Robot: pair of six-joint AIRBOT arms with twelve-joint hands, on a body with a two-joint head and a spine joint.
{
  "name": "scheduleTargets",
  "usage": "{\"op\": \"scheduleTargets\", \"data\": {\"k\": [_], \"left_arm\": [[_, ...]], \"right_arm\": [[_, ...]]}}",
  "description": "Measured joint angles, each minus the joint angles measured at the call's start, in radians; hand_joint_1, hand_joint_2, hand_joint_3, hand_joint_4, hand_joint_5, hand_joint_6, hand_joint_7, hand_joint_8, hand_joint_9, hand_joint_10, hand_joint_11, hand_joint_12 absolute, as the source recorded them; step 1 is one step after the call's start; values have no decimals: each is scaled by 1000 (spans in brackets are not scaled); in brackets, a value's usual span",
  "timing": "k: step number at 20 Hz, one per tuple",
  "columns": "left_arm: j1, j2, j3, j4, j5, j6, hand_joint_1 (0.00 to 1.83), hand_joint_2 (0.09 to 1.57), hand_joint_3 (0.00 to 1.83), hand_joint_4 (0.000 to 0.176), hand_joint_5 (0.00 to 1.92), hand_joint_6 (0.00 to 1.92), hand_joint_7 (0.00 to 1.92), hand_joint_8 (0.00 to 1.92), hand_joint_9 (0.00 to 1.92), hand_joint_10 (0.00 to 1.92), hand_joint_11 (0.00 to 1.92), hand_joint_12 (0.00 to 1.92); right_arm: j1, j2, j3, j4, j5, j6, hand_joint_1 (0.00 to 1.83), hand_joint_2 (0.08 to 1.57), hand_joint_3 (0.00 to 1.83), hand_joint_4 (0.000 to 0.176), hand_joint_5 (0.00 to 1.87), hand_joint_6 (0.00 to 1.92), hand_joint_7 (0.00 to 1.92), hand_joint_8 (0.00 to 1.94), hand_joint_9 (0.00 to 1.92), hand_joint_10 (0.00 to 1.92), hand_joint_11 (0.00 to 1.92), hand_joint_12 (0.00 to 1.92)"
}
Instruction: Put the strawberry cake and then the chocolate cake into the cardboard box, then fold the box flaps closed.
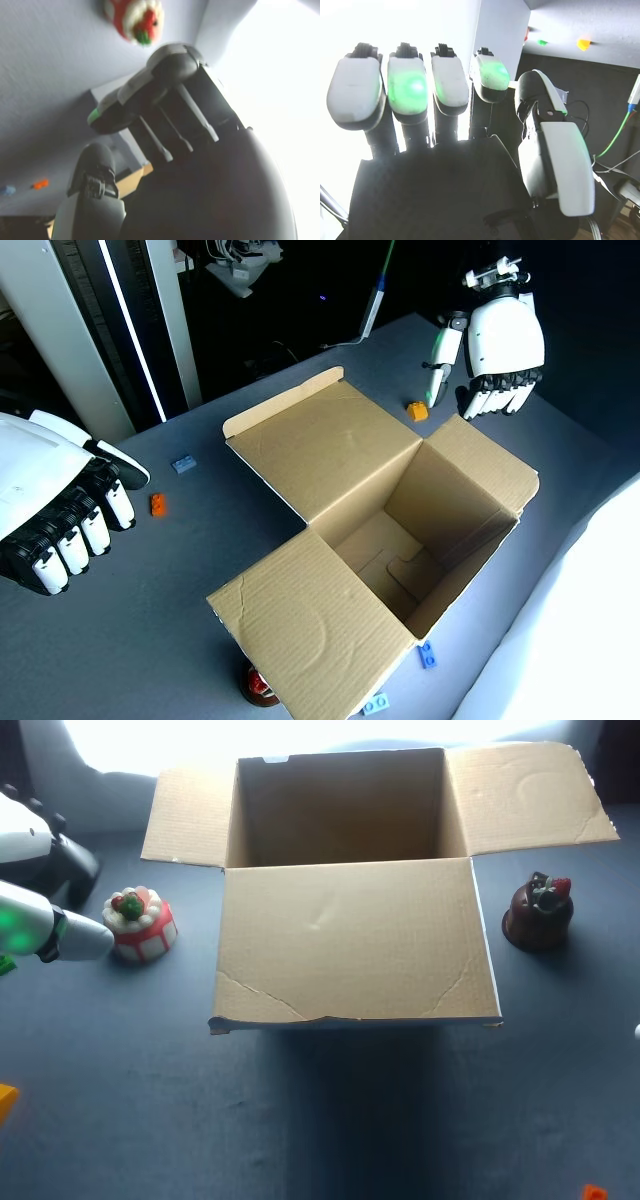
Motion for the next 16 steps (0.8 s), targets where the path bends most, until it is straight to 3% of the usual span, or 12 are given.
{"op": "scheduleTargets", "data": {"k": [6, 8, 11, 13, 16], "left_arm": [[10, -10, 19, 10, -7, 0, 17, 1057, 0, 29, 66, 0, 98, 0, 116, 0, 0, 558], [11, -11, 19, 11, -13, 0, 74, 991, 0, 26, 46, 0, 97, 1, 113, 1, 0, 545], [11, -40, 44, 2, -4, 0, 272, 885, 0, 27, 6, 0, 77, 0, 94, 0, 0, 526], [11, -68, 57, -13, 18, 0, 449, 872, 0, 12, 15, 5, 97, 6, 105, 4, 0, 545], [42, -101, 61, -63, 55, 0, 559, 860, 0, 1, 49, 7, 130, 4, 118, 3, 0, 532]], "right_arm": [[1, 1, -7, -3, 3, 0, 17, 1146, 13, 0, 84, 62, 59, 1, 0, 7, 0, 0], [1, 2, -12, -10, 2, 0, 11, 1131, 4, 0, 81, 56, 58, 1, 0, 0, 0, 0], [1, 2, -12, -10, 6, 0, 153, 1083, 0, 0, 101, 55, 72, 10, 21, 9, 5, 2], [1, 2, -14, -11, 6, 0, 199, 1059, 0, 0, 79, 41, 49, 1, 14, 5, 0, 0], [1, 2, -20, -13, 7, -1, 277, 1050, 0, 0, 47, 22, 40, 2, 16, 6, 0, 0]]}}
